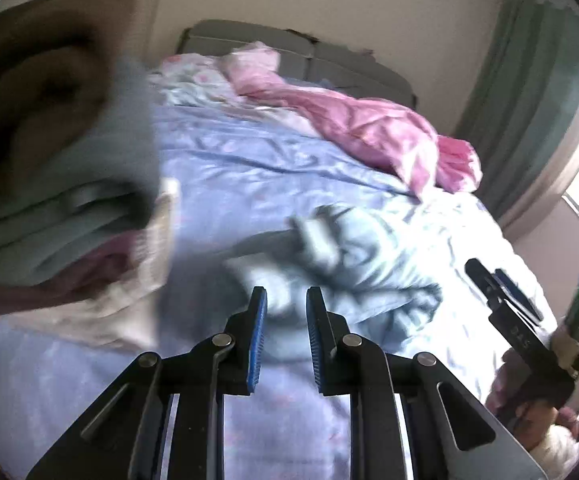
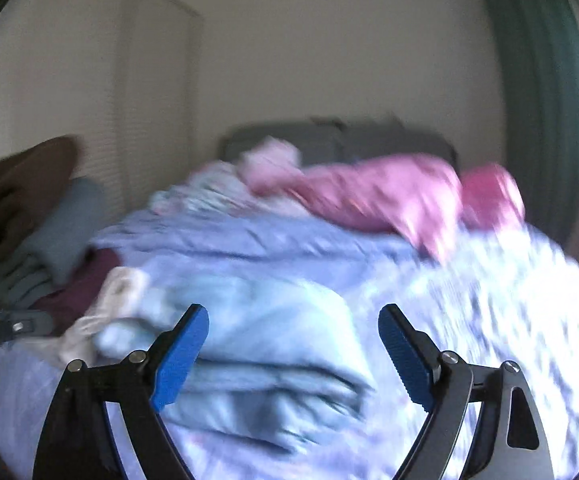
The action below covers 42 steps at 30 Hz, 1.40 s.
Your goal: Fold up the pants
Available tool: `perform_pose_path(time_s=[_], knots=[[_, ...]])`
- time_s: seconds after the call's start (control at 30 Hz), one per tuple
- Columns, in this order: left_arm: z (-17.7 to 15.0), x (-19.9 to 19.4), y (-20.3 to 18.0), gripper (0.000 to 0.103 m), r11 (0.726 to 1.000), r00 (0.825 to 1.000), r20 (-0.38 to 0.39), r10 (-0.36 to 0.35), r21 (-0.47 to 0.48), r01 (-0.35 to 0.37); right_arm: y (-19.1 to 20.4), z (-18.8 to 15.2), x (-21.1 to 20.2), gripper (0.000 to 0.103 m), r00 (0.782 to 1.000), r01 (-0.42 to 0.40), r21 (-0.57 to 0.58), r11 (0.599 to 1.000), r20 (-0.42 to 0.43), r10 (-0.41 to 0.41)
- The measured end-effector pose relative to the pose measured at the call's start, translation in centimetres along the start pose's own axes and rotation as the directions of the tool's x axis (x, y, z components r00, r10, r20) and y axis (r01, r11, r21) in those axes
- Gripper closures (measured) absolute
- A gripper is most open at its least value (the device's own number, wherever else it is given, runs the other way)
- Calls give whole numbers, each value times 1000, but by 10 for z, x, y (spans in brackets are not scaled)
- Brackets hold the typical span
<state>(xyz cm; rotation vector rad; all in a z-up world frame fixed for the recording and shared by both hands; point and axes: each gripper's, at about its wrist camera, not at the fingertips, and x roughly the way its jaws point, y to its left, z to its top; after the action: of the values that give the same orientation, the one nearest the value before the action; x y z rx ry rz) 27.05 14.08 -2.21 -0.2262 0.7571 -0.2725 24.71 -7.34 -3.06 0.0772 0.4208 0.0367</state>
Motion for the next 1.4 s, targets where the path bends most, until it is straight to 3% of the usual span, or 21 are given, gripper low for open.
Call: perform_pose_path(time_s=[0.17, 0.4, 0.43, 0.47, 0.67, 0.9, 1.07, 1.2, 1.33, 1.4], knots=[[23, 42, -19, 83, 998, 998, -35, -59, -35, 58, -76, -9, 25, 15, 997, 9, 282, 959, -75, 13], [36, 97, -25, 83, 987, 988, -114, -104, -137, 88, -107, -26, 51, 15, 990, 1, 400, 916, -132, 57], [36, 99, -25, 96, 987, 988, -117, -97, -140, 80, -109, -27, 54, 15, 989, -2, 410, 912, -136, 63], [36, 99, -27, 101, 988, 989, -115, -93, -134, 78, -111, -29, 54, 15, 988, -3, 419, 908, -138, 66], [39, 56, -30, 101, 995, 998, -25, -53, -86, 51, -117, -33, 52, 15, 984, -53, 482, 874, -124, 128], [28, 37, 6, 101, 992, 996, -28, 83, -97, -85, -93, -22, 42, 15, 977, -135, 448, 884, -88, 194], [6, 64, 42, 101, 983, 992, -121, 43, -173, -63, -69, -28, 48, 15, 967, -151, 391, 908, -132, 217], [4, 69, 41, 101, 980, 994, -112, -14, -198, -9, -52, -35, 49, 15, 963, -159, 341, 927, -154, 222], [12, 74, 29, 101, 984, 994, -108, -15, -178, -4, -54, -37, 42, 15, 961, -180, 359, 916, -133, 241], [15, 77, 22, 101, 986, 994, -108, -21, -168, 2, -52, -42, 40, 15, 963, -162, 325, 932, -155, 221]])
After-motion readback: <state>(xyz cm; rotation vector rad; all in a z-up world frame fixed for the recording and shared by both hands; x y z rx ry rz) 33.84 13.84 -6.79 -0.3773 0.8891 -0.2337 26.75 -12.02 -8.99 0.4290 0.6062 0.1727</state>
